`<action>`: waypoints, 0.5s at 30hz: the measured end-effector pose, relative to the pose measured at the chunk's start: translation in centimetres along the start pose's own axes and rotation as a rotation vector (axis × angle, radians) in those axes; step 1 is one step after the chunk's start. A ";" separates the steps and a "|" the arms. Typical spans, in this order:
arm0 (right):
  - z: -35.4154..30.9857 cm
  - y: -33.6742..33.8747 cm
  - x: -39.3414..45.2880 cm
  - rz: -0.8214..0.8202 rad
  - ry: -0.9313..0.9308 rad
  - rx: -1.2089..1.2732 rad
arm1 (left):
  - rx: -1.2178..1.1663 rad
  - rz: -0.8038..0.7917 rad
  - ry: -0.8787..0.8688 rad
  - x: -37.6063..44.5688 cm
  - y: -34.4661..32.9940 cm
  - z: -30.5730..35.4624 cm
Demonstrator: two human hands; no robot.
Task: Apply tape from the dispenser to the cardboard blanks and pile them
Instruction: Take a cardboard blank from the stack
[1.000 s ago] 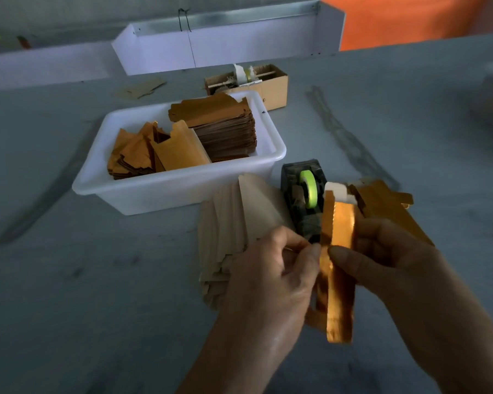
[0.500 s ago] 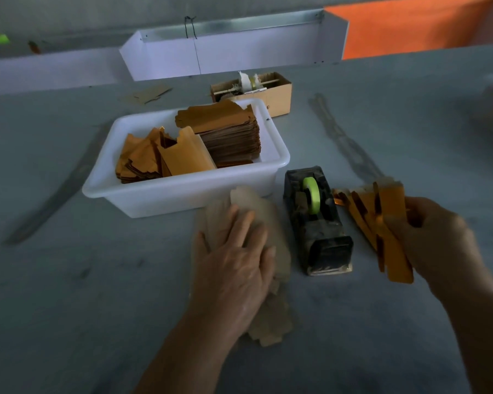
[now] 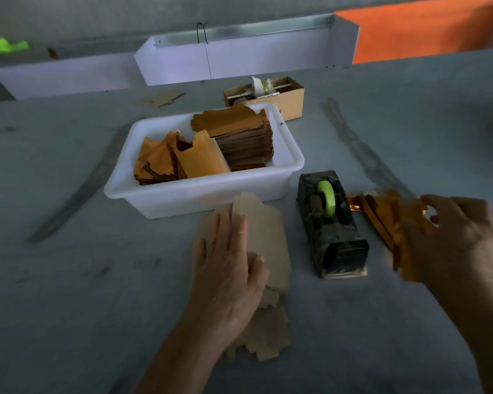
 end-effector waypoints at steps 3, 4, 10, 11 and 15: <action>-2.4 1.4 -1.6 0.078 0.127 0.114 | -0.047 0.123 0.060 0.5 1.9 0.3; -3.2 1.7 -2.3 0.084 0.172 0.141 | 0.005 0.181 0.080 0.5 2.5 0.5; -5.4 2.3 -3.6 0.043 0.262 0.234 | -0.117 0.297 0.190 1.4 3.6 0.2; -5.5 2.2 -3.7 0.031 0.265 0.236 | -0.176 0.305 0.207 1.6 3.7 -0.2; -5.9 1.8 -3.8 -0.005 0.281 0.235 | -0.430 0.313 0.276 2.0 3.9 -1.7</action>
Point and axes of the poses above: each hand's wrist, its own x-axis towards the middle knuckle, its own y-axis out of the back of the hand, z = x × y, the point moved 9 cm from there along x, towards the middle knuckle
